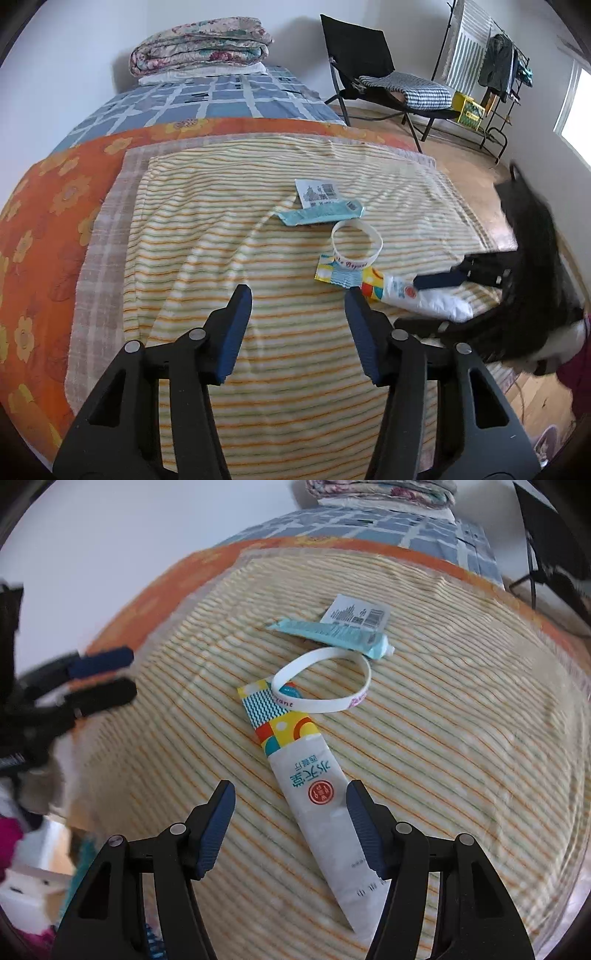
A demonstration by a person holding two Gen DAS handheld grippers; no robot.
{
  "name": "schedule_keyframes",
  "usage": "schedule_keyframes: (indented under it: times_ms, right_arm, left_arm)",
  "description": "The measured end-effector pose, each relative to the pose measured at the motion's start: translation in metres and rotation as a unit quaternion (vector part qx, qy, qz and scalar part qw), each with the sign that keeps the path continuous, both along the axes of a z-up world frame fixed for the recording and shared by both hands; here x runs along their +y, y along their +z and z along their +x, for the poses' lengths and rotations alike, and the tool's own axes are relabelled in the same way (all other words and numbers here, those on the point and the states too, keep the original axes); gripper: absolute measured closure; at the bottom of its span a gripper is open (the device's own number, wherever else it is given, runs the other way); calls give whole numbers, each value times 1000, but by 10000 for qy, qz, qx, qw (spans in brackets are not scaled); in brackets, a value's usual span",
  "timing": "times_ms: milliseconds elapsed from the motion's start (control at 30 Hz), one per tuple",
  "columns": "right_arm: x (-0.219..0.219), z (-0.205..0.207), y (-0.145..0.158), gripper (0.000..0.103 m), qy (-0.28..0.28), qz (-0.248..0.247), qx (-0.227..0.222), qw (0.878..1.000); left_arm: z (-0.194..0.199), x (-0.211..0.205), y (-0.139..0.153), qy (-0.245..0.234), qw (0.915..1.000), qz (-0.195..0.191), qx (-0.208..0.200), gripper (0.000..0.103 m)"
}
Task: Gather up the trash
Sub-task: 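Grasp the white wristband with the left tool while the right tool grasps the long white packet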
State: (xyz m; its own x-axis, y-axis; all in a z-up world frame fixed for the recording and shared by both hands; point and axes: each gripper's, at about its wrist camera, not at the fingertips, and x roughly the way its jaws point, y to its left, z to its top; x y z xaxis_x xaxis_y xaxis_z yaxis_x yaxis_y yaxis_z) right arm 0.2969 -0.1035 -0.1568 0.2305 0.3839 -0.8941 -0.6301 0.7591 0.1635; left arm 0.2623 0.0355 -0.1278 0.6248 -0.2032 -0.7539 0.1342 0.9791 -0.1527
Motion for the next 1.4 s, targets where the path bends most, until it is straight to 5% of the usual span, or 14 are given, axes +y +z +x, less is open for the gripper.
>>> schedule_keyframes:
  times_ms: [233, 433, 633, 700, 767, 833, 1033, 1200, 1400]
  right_arm:
    - [-25, -16, -1, 71, -321, -138, 11, 9994]
    - [-58, -28, -5, 73, -600, -56, 266, 9978]
    - [-79, -38, -4, 73, -797, -196, 194, 9964]
    - [-83, -41, -2, 73, -819, -160, 152, 9964]
    - [-81, -38, -1, 73, -821, -171, 124, 9964]
    - [-81, -40, 0, 72, -811, -189, 87, 9965]
    - [-75, -40, -1, 54, -742, -339, -23, 9967]
    - [-65, -44, -8, 54, -676, -597, -215, 9957]
    - [-64, -55, -4, 80, -848, -430, -144, 9954]
  left_arm:
    - [34, -18, -10, -114, 9990, -309, 293, 57]
    - [67, -47, -33, -172, 9964, -480, 680, 57]
    - [94, -72, -54, 10, 9959, -112, 900, 58]
    - [100, -76, -62, 69, 9952, 42, 977, 75]
    - [99, -81, -62, 119, 9957, 394, 831, 95]
    - [96, -83, -63, 67, 9958, 514, 760, 99]
    - [74, -77, -60, 18, 9957, 597, 704, 103]
    - [50, -62, -58, 71, 9964, 492, 689, 103]
    - [12, -44, -54, 117, 9972, 294, 680, 103]
